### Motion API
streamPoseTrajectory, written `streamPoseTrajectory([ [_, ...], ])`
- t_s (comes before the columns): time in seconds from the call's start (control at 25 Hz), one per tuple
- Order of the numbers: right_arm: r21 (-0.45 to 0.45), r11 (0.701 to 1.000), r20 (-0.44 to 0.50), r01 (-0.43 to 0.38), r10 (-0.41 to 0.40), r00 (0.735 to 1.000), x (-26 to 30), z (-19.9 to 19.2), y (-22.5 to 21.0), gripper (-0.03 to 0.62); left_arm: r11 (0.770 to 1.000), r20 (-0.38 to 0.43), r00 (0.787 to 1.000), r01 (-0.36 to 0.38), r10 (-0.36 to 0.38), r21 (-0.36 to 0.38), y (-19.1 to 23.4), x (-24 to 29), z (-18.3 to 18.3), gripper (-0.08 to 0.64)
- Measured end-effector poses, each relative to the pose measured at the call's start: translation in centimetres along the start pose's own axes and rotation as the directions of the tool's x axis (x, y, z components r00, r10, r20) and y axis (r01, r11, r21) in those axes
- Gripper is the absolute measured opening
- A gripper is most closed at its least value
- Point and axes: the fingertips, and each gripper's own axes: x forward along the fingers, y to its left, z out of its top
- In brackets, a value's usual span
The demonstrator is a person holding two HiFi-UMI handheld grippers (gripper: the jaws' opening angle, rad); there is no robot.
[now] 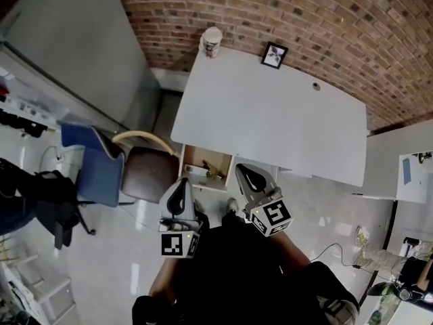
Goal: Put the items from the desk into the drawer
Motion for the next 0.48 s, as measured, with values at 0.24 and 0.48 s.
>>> streamPoseTrajectory([
  [0.24, 0.001, 1.0, 0.033, -0.018, 0.018, 0.999, -1.0, 1.3, 0.3, 0.005, 1.0, 0.033, 0.999, 0.004, -0.004, 0.003, -0.3, 0.8, 0.9, 0.02],
  [0.48, 0.0, 1.0, 0.028, -0.019, 0.019, 0.999, -0.9, 1.1, 0.2, 0.005, 1.0, 0.038, 0.999, 0.006, -0.007, 0.012, -0.5, 1.2, 1.1, 0.02],
])
